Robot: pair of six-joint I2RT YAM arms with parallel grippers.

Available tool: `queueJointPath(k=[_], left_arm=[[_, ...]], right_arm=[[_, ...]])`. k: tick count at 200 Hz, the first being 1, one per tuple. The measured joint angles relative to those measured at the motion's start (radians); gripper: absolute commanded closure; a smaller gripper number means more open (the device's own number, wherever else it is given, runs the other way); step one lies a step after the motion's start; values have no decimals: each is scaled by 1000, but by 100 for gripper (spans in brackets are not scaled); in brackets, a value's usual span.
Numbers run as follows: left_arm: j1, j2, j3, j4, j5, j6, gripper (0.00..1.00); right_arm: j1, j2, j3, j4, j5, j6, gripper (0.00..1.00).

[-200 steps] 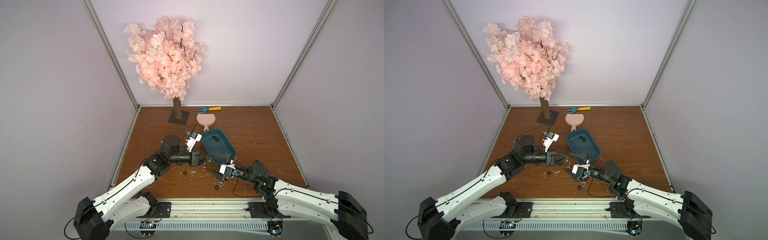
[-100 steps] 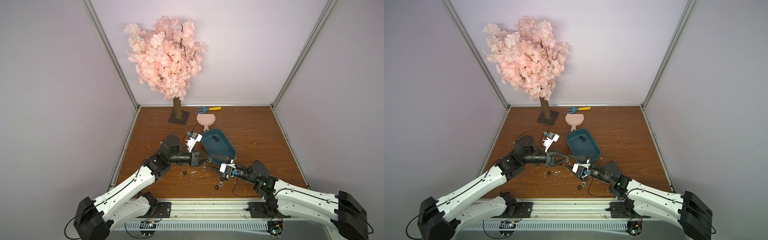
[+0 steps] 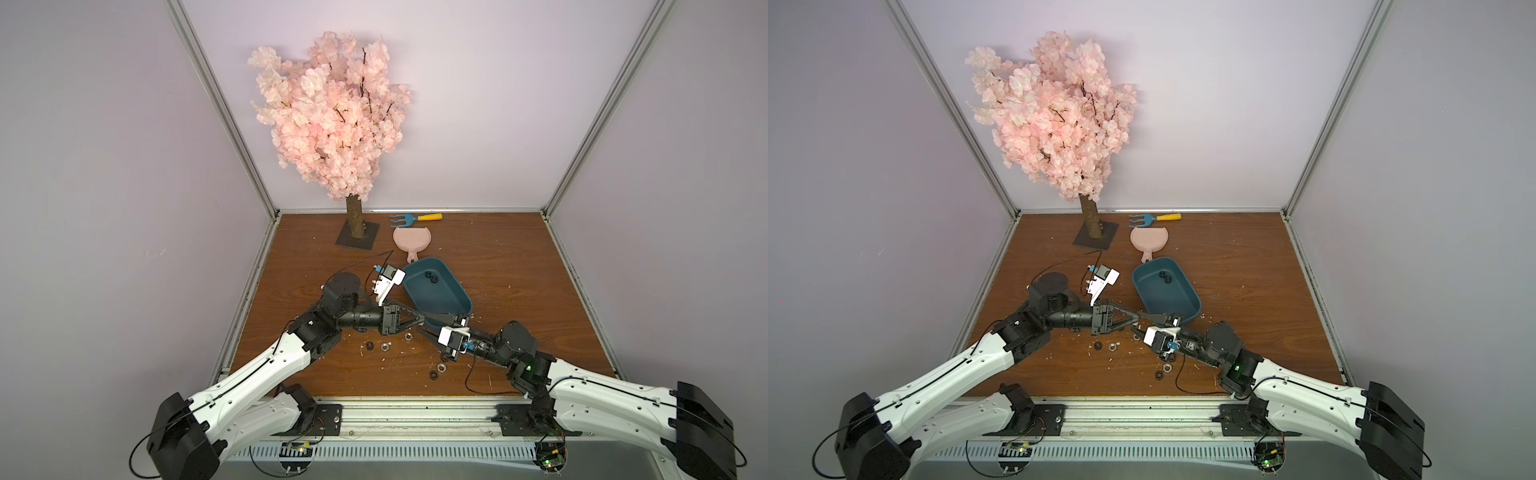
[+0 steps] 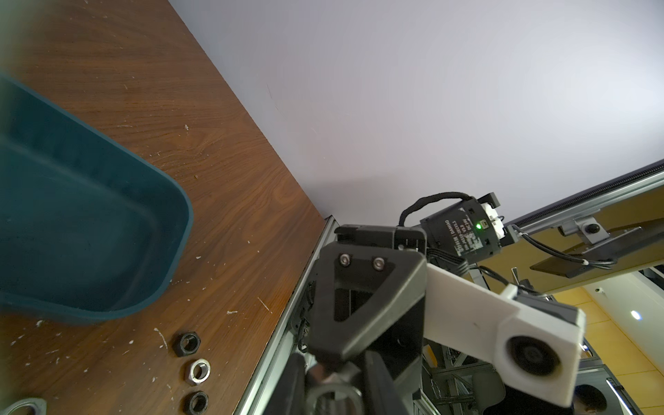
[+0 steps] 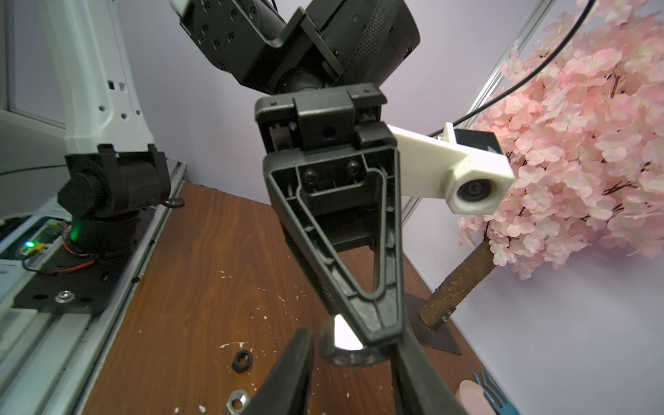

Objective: Put the nuts on the desktop into the storage box
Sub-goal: Pick up the nut from the center of the board.

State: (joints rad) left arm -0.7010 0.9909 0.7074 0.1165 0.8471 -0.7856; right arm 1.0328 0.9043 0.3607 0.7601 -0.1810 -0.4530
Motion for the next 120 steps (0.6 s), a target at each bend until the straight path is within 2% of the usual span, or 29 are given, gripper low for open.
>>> queueJointPath(k=[54,64,69,81,101,113,120], left_arm=[[0,9,-2,8,-3,-10,74],[0,14,-2,7,-4,-9,71],[0,16,-2,7,-5,-9,65],[0,20,-2,9,-2,-9,41],[-6,26,-2,16,6,-11,14],[-7,26,-2,17,2,-5,1],[-7,25,-1,15,-4,-5,0]], right_arm=[[-1,14,14,-13,4,0,72],[-1,14,15,-19,8,-3,74],[-1,14,15,-22,10,-3,76],[-1,14,18,-30,14,1,81],[-1,23,51,-76,19,13,83],[-1,27,72,-102,22,30,83],[-1,27,86,-123,24,41,83]])
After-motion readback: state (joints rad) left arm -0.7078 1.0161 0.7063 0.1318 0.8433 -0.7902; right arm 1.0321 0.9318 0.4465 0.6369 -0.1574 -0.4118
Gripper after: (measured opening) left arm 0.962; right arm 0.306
